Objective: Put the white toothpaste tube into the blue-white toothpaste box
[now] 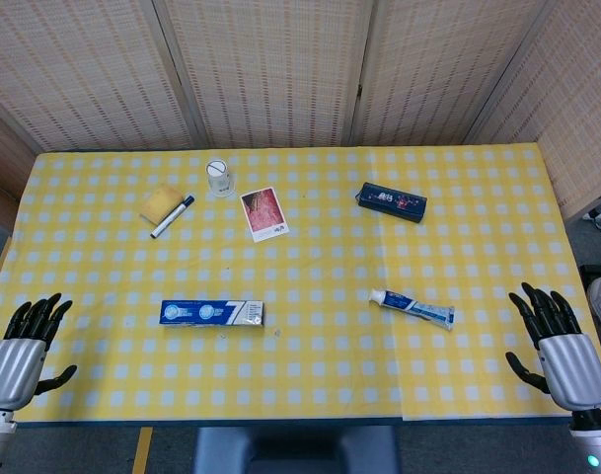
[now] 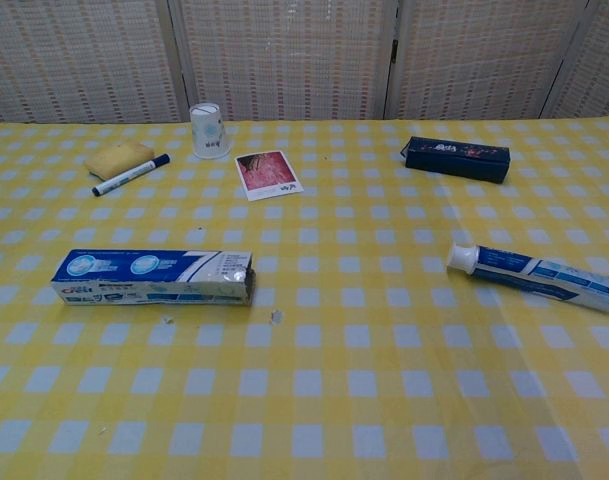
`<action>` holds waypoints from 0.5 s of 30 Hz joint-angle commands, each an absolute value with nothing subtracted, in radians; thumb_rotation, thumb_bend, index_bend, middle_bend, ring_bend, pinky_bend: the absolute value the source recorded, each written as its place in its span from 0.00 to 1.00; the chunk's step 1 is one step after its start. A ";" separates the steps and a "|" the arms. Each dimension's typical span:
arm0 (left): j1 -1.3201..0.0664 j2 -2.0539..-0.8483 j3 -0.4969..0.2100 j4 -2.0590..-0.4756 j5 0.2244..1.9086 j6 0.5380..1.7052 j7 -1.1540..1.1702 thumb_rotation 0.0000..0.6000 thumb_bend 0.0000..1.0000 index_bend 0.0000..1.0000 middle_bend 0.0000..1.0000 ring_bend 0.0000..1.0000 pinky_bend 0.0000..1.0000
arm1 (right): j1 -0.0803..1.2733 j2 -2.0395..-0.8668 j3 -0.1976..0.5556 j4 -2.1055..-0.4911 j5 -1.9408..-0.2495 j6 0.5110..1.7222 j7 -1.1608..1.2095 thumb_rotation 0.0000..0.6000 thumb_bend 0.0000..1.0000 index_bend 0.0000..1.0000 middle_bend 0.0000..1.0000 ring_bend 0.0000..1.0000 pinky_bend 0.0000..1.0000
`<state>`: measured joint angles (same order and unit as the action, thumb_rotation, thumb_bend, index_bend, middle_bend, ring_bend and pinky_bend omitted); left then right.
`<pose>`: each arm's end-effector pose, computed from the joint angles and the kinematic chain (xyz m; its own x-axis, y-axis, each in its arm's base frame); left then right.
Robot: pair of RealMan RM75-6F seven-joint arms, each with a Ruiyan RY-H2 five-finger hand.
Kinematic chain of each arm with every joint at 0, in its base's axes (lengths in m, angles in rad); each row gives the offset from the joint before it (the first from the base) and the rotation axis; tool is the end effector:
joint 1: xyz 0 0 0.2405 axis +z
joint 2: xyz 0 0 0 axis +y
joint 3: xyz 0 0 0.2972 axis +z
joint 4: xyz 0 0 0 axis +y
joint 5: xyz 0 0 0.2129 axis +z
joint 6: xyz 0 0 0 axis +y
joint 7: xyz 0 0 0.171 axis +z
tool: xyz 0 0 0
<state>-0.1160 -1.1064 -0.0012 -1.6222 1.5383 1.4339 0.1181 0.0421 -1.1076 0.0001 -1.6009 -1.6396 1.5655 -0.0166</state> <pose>-0.3434 0.2108 0.1596 0.5114 0.0794 0.8557 0.8588 -0.0837 -0.5054 -0.3374 -0.1850 0.1743 0.4348 0.0143 0.9004 -0.8947 -0.1066 0.4337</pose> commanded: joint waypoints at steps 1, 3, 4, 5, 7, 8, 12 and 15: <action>-0.118 -1.112 -0.002 -1.619 1.536 1.431 0.121 1.00 0.22 0.06 0.06 0.00 0.00 | 0.032 -1.121 0.022 -1.594 -1.616 1.591 -0.048 1.00 0.33 0.00 0.00 0.00 0.00; -0.121 -1.114 0.001 -1.617 1.541 1.426 0.113 1.00 0.22 0.08 0.06 0.00 0.00 | 0.033 -1.117 0.017 -1.596 -1.613 1.579 -0.033 1.00 0.33 0.00 0.00 0.00 0.00; -0.124 -1.114 0.003 -1.616 1.546 1.422 0.104 1.00 0.22 0.08 0.07 0.01 0.00 | 0.033 -1.113 0.015 -1.595 -1.615 1.575 -0.029 1.00 0.33 0.00 0.00 0.00 0.00; -0.129 -1.117 0.005 -1.613 1.555 1.417 0.088 1.00 0.22 0.09 0.07 0.01 0.00 | 0.033 -1.110 0.012 -1.594 -1.618 1.574 -0.026 1.00 0.33 0.00 0.00 0.00 0.00; -0.143 -1.123 0.015 -1.603 1.581 1.400 0.042 1.00 0.22 0.10 0.08 0.03 0.01 | 0.028 -1.108 0.010 -1.590 -1.635 1.591 -0.017 1.00 0.33 0.00 0.00 0.00 0.00; -0.153 -1.131 0.022 -1.594 1.602 1.392 0.010 1.00 0.22 0.10 0.09 0.04 0.02 | 0.023 -1.109 0.009 -1.586 -1.642 1.604 -0.015 1.00 0.33 0.00 0.00 0.00 0.00; -0.197 -1.149 0.043 -1.587 1.649 1.329 -0.026 1.00 0.23 0.15 0.16 0.09 0.09 | 0.018 -1.104 0.001 -1.584 -1.661 1.616 0.008 1.00 0.33 0.00 0.00 0.00 0.00; -0.236 -1.161 0.039 -1.610 1.655 1.273 0.037 1.00 0.23 0.16 0.18 0.09 0.11 | 0.025 -1.106 -0.001 -1.584 -1.671 1.606 -0.002 1.00 0.33 0.00 0.00 0.00 0.00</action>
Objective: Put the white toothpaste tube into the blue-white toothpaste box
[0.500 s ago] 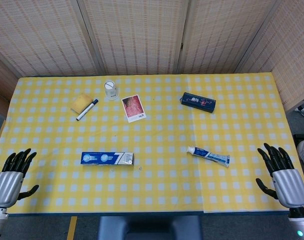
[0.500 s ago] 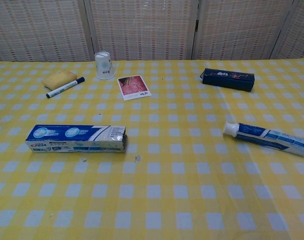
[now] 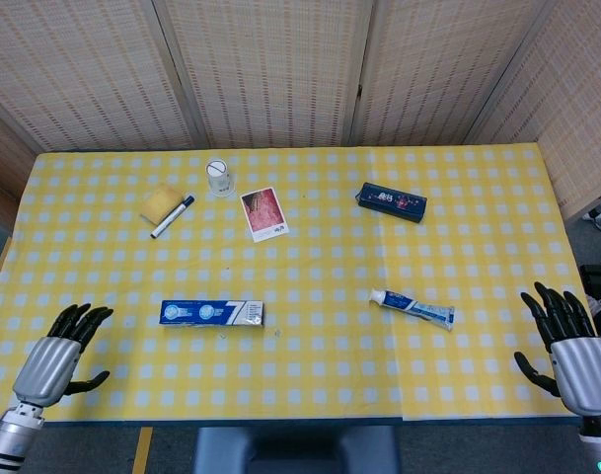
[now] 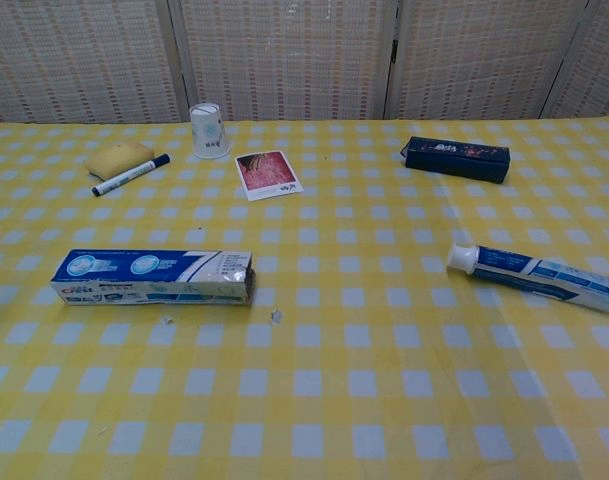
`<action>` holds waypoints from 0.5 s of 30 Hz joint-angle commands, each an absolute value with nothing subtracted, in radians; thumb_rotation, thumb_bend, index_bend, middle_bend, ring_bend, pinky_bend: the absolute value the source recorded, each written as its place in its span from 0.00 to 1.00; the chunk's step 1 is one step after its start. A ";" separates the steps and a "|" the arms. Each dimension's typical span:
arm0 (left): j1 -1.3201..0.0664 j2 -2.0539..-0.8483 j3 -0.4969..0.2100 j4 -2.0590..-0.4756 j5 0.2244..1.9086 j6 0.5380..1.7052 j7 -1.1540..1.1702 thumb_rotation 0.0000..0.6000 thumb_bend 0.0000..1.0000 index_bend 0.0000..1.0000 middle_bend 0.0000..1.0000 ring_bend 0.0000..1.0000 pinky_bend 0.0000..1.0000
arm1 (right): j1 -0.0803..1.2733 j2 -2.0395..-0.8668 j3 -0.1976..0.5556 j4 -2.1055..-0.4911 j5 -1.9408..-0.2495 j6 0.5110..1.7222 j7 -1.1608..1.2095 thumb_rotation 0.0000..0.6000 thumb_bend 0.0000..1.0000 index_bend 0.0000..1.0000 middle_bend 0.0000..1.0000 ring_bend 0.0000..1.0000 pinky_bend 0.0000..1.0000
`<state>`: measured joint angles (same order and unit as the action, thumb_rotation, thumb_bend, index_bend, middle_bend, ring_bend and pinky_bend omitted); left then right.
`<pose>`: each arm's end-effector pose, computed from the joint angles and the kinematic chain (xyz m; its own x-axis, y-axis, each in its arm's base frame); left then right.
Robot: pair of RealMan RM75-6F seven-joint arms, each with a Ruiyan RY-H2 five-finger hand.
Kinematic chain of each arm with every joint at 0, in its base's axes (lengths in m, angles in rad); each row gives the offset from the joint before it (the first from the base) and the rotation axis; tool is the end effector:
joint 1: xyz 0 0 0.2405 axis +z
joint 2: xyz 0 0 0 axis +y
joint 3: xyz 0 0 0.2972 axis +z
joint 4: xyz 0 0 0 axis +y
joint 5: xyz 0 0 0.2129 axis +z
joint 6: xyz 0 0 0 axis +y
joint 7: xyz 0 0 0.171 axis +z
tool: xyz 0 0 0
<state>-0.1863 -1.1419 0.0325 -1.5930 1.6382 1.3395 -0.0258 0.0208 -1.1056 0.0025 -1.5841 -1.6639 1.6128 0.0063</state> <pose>-0.3264 0.2221 0.1233 0.4142 0.1884 0.8905 0.9000 -0.2306 -0.3698 -0.3373 -0.1777 0.1822 0.4261 0.0526 0.9032 -0.8962 -0.1119 0.4293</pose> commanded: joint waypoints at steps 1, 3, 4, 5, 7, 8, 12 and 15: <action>-0.245 -1.168 0.037 -1.615 1.657 1.262 0.055 1.00 0.23 0.16 0.18 0.10 0.11 | 0.027 -1.107 -0.001 -1.586 -1.672 1.602 -0.002 1.00 0.33 0.00 0.00 0.00 0.00; -0.267 -1.189 0.026 -1.627 1.648 1.233 0.100 1.00 0.23 0.16 0.18 0.10 0.12 | 0.033 -1.108 -0.002 -1.589 -1.673 1.589 -0.005 1.00 0.33 0.00 0.00 0.00 0.00; -0.281 -1.203 0.018 -1.634 1.639 1.214 0.121 1.00 0.23 0.16 0.18 0.11 0.13 | 0.037 -1.109 -0.002 -1.590 -1.671 1.579 -0.010 1.00 0.33 0.00 0.00 0.00 0.00; -0.296 -1.217 0.008 -1.638 1.629 1.197 0.133 1.00 0.23 0.16 0.18 0.11 0.13 | 0.041 -1.109 -0.003 -1.592 -1.669 1.569 -0.014 1.00 0.33 0.00 0.00 0.00 0.00; -0.315 -1.237 -0.007 -1.638 1.616 1.180 0.132 1.00 0.23 0.17 0.19 0.12 0.15 | 0.043 -1.107 -0.002 -1.598 -1.659 1.557 -0.021 1.00 0.33 0.00 0.00 0.00 0.00; -0.324 -1.247 -0.014 -1.634 1.608 1.171 0.128 1.00 0.23 0.19 0.19 0.12 0.16 | 0.043 -1.106 -0.001 -1.601 -1.654 1.554 -0.025 1.00 0.33 0.00 0.00 0.00 0.00; -0.371 -1.290 -0.043 -1.616 1.555 1.108 0.133 1.00 0.24 0.21 0.19 0.12 0.18 | 0.046 -1.095 -0.007 -1.612 -1.651 1.539 -0.006 1.00 0.33 0.00 0.00 0.00 0.00; -0.410 -1.317 -0.062 -1.624 1.481 1.030 0.166 1.00 0.24 0.18 0.20 0.12 0.18 | 0.048 -1.092 -0.011 -1.613 -1.649 1.531 -0.003 1.00 0.33 0.00 0.00 0.00 0.00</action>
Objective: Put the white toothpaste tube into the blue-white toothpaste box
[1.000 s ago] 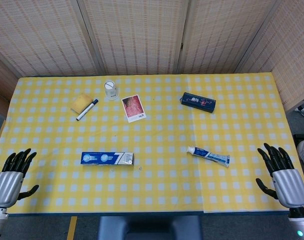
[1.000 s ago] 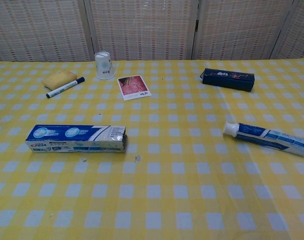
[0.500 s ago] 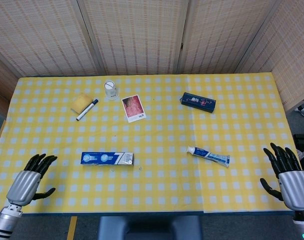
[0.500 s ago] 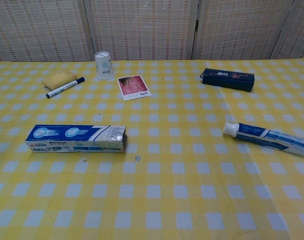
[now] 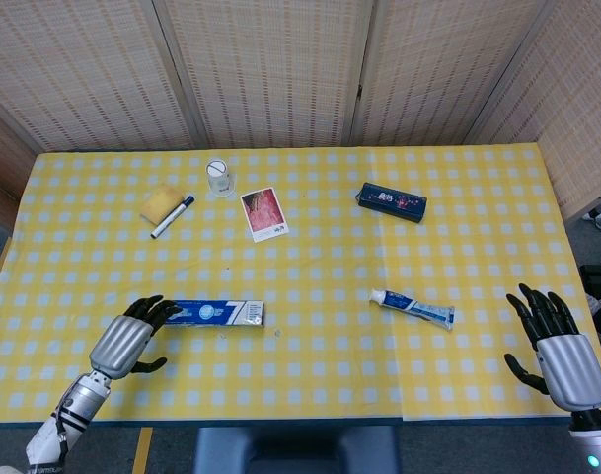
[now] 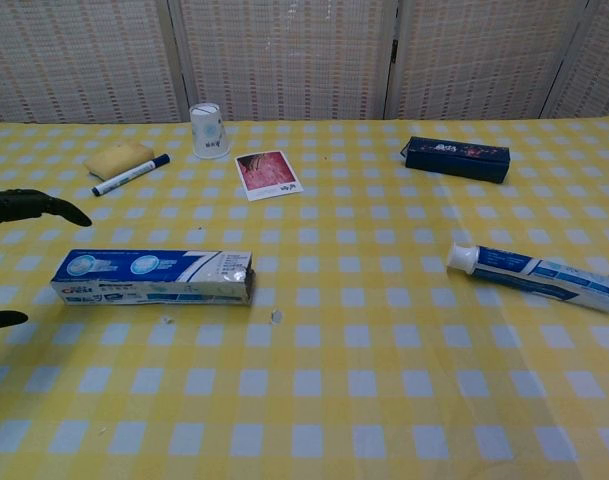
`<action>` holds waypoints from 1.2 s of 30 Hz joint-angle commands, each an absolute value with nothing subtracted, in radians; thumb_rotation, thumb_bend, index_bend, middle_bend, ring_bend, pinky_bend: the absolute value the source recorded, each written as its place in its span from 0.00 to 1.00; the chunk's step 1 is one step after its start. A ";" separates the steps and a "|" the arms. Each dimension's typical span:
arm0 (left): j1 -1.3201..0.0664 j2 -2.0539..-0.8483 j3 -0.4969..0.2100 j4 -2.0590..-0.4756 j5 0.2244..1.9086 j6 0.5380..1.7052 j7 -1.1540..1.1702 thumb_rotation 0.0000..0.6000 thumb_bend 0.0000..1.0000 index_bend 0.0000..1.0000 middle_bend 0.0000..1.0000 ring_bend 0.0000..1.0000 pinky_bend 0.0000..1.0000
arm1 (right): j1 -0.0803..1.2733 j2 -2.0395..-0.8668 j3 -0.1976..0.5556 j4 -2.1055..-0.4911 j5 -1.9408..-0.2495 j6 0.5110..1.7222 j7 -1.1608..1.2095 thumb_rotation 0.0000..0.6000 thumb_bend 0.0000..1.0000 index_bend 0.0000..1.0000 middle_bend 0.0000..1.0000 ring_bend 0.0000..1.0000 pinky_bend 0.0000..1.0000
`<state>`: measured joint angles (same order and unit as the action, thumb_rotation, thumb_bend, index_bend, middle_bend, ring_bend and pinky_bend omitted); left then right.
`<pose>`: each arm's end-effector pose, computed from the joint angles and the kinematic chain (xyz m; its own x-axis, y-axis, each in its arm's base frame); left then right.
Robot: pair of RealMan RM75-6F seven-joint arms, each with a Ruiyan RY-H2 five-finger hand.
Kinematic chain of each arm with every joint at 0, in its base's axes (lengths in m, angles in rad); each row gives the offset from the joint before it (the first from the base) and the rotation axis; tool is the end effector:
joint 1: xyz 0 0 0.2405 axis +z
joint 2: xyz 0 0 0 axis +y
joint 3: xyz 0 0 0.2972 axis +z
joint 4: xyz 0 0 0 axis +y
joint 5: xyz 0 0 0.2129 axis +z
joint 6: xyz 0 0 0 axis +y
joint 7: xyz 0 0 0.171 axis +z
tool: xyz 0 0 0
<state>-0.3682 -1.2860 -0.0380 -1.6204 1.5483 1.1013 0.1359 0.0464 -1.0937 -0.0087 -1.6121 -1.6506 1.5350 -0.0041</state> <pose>-0.2720 0.2800 0.0483 0.4603 0.2695 0.8459 0.8603 -0.3707 -0.3500 -0.3366 -0.1843 0.1714 0.4296 -0.0241 0.9027 -0.8976 -0.1213 0.4239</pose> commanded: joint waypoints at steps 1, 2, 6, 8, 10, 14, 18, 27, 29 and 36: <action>-0.423 -1.323 -0.068 -1.628 1.461 1.007 0.169 1.00 0.24 0.17 0.20 0.12 0.18 | 0.048 -1.091 -0.011 -1.613 -1.648 1.528 -0.001 1.00 0.33 0.00 0.00 0.00 0.00; -0.439 -1.332 -0.076 -1.630 1.438 0.982 0.169 1.00 0.24 0.17 0.20 0.12 0.18 | 0.049 -1.090 -0.011 -1.613 -1.644 1.523 0.002 1.00 0.33 0.00 0.00 0.00 0.00; -0.482 -1.371 -0.095 -1.609 1.381 0.925 0.171 1.00 0.24 0.17 0.20 0.13 0.18 | 0.060 -1.087 -0.010 -1.599 -1.649 1.512 0.038 1.00 0.33 0.00 0.00 0.00 0.00; -0.506 -1.390 -0.100 -1.599 1.362 0.893 0.162 1.00 0.24 0.18 0.20 0.13 0.18 | 0.066 -1.084 -0.014 -1.592 -1.653 1.503 0.061 1.00 0.33 0.00 0.00 0.00 0.00; -0.526 -1.404 -0.107 -1.588 1.354 0.875 0.155 1.00 0.24 0.18 0.20 0.13 0.18 | 0.068 -1.083 -0.015 -1.588 -1.654 1.501 0.074 1.00 0.33 0.00 0.00 0.00 0.00; -0.560 -1.447 -0.118 -1.535 1.352 0.864 0.144 1.00 0.24 0.18 0.20 0.13 0.18 | 0.059 -1.089 -0.004 -1.583 -1.635 1.515 0.056 1.00 0.33 0.00 0.00 0.00 0.00; -0.591 -1.480 -0.126 -1.468 1.328 0.831 0.123 1.00 0.24 0.19 0.20 0.13 0.18 | 0.058 -1.084 0.000 -1.584 -1.621 1.513 0.065 1.00 0.33 0.00 0.00 0.00 0.00; -0.624 -1.569 -0.135 -1.318 1.324 0.842 0.052 1.00 0.25 0.28 0.30 0.27 0.29 | 0.070 -1.077 0.009 -1.582 -1.591 1.481 0.078 1.00 0.33 0.00 0.00 0.00 0.00; -0.629 -1.574 -0.134 -1.306 1.322 0.836 0.033 1.00 0.25 0.31 0.31 0.29 0.30 | 0.071 -1.077 0.013 -1.583 -1.582 1.478 0.078 1.00 0.33 0.00 0.00 0.00 0.00; -0.645 -1.608 -0.138 -1.280 1.328 0.840 -0.036 1.00 0.25 0.36 0.38 0.36 0.36 | 0.072 -1.081 0.015 -1.586 -1.570 1.471 0.064 1.00 0.33 0.00 0.00 0.00 0.00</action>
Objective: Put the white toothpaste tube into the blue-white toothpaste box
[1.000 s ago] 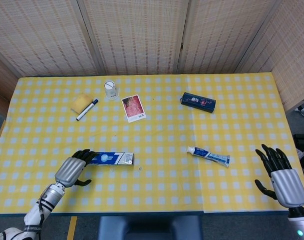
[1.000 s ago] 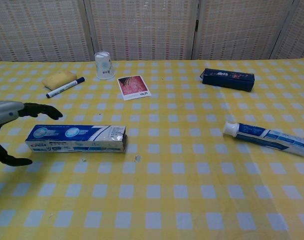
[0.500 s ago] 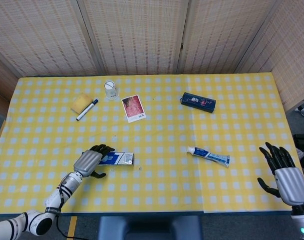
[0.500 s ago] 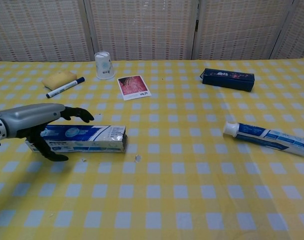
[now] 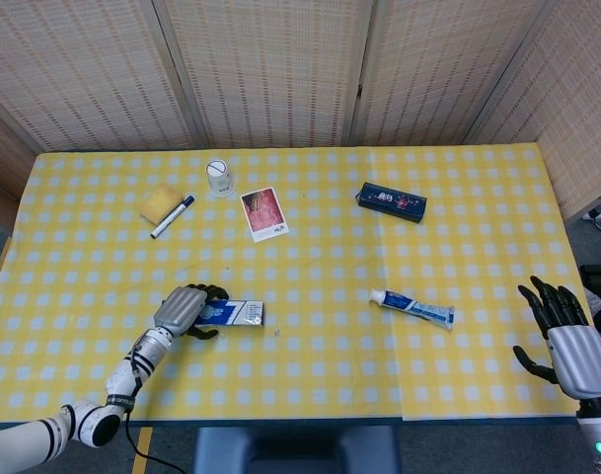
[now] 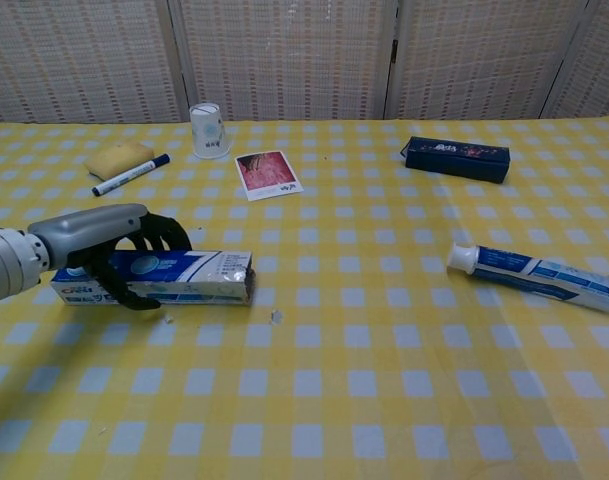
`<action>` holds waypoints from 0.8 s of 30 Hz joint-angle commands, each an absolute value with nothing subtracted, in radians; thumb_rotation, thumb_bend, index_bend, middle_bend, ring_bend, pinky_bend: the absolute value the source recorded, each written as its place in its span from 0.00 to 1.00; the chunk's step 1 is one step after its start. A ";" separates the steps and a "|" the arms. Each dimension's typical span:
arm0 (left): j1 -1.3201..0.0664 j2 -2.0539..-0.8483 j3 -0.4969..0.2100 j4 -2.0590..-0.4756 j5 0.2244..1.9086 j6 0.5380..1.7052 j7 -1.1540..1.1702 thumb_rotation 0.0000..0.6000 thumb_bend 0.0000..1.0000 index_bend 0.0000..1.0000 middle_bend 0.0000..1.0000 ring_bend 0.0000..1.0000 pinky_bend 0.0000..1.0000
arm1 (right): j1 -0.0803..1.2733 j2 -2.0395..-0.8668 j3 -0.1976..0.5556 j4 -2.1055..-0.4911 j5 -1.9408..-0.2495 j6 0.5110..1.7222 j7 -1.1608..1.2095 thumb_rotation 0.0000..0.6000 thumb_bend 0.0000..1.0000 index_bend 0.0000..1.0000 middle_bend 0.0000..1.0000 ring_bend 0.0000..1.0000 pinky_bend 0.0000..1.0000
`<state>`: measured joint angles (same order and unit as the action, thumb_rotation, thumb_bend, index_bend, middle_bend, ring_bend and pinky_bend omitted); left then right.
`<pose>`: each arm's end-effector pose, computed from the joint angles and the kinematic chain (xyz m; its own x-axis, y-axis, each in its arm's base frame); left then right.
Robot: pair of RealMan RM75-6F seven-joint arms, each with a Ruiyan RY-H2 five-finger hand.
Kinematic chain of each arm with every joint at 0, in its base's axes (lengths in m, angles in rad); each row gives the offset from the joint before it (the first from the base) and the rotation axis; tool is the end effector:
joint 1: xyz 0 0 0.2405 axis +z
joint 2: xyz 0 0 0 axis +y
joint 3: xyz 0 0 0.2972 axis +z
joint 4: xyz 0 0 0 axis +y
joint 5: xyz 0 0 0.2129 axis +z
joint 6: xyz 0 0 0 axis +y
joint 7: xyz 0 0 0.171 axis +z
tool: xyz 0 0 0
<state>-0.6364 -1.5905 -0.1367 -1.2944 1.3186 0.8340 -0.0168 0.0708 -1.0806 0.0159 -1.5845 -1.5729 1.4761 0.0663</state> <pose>-0.2338 0.3758 -0.0548 0.3257 0.4263 0.8439 0.9266 -0.3213 -0.1952 -0.3524 -0.1993 0.1791 0.4021 -0.0504 0.9142 -0.9149 -0.0620 0.3990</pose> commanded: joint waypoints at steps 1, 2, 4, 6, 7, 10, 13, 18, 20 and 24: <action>-0.648 -1.614 -0.137 -1.275 1.333 0.842 -0.041 1.00 0.25 0.37 0.38 0.36 0.36 | 0.072 -1.081 0.015 -1.588 -1.570 1.470 0.063 1.00 0.32 0.00 0.00 0.00 0.00; -0.652 -1.619 -0.135 -1.268 1.338 0.843 -0.046 1.00 0.25 0.37 0.38 0.36 0.36 | 0.072 -1.080 0.015 -1.588 -1.570 1.471 0.064 1.00 0.33 0.00 0.00 0.00 0.00; -0.658 -1.630 -0.134 -1.252 1.338 0.840 -0.051 1.00 0.25 0.38 0.39 0.36 0.37 | 0.068 -1.078 0.015 -1.588 -1.573 1.480 0.067 1.00 0.33 0.00 0.00 0.00 0.00; -0.663 -1.643 -0.138 -1.235 1.325 0.836 -0.052 1.00 0.25 0.38 0.40 0.37 0.38 | 0.066 -1.078 0.017 -1.586 -1.572 1.487 0.072 1.00 0.33 0.00 0.00 0.00 0.00; -0.664 -1.651 -0.141 -1.227 1.318 0.837 -0.052 1.00 0.25 0.38 0.40 0.37 0.38 | 0.066 -1.079 0.017 -1.585 -1.571 1.486 0.073 1.00 0.32 0.00 0.00 0.00 0.00; -0.670 -1.672 -0.149 -1.209 1.297 0.833 -0.045 1.00 0.25 0.39 0.41 0.39 0.40 | 0.069 -1.080 0.016 -1.584 -1.570 1.477 0.071 1.00 0.32 0.00 0.00 0.00 0.00; -0.678 -1.680 -0.151 -1.207 1.289 0.829 -0.041 1.00 0.25 0.40 0.44 0.41 0.42 | 0.068 -1.079 0.017 -1.584 -1.572 1.481 0.071 1.00 0.33 0.00 0.00 0.00 0.00; -0.676 -1.690 -0.155 -1.203 1.270 0.847 -0.018 1.00 0.25 0.49 0.56 0.51 0.50 | 0.062 -1.078 0.019 -1.582 -1.573 1.495 0.079 1.00 0.33 0.00 0.00 0.00 0.00; -0.673 -1.692 -0.154 -1.210 1.265 0.855 -0.010 1.00 0.25 0.52 0.60 0.54 0.53 | 0.062 -1.078 0.017 -1.581 -1.574 1.494 0.079 1.00 0.32 0.00 0.00 0.00 0.00; -0.668 -1.682 -0.150 -1.243 1.277 0.879 -0.004 1.00 0.25 0.56 0.65 0.58 0.56 | 0.064 -1.079 0.013 -1.582 -1.581 1.489 0.074 1.00 0.33 0.00 0.00 0.00 0.00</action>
